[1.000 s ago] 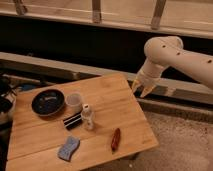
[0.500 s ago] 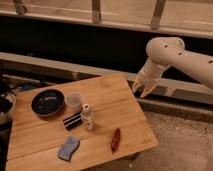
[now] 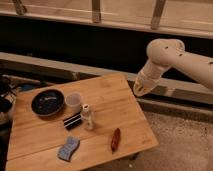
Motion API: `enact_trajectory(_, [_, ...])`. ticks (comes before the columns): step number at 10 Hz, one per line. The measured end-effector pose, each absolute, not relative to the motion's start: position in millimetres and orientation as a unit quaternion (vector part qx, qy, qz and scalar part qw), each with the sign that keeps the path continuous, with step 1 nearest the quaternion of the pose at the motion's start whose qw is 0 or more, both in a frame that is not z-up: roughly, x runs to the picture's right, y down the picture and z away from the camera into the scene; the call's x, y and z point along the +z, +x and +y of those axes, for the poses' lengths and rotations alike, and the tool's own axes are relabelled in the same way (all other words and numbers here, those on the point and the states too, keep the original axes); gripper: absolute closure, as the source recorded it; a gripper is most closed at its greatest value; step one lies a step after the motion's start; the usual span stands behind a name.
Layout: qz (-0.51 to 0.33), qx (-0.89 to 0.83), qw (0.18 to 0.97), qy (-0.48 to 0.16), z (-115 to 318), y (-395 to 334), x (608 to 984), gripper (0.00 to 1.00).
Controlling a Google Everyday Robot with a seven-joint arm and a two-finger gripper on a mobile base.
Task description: Place the ceramic cup in the ceramic bowl
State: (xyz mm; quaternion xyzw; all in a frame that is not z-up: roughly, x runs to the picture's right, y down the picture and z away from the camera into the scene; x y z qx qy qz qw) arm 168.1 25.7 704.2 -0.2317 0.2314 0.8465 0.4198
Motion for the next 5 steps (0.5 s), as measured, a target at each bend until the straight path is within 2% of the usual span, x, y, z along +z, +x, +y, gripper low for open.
enact_trajectory(4, [0.191,0.850,0.418,-0.257,29,124,719,0.40])
enact_trajectory(5, [0.187,0.849,0.421,-0.257,27,115,725,0.32])
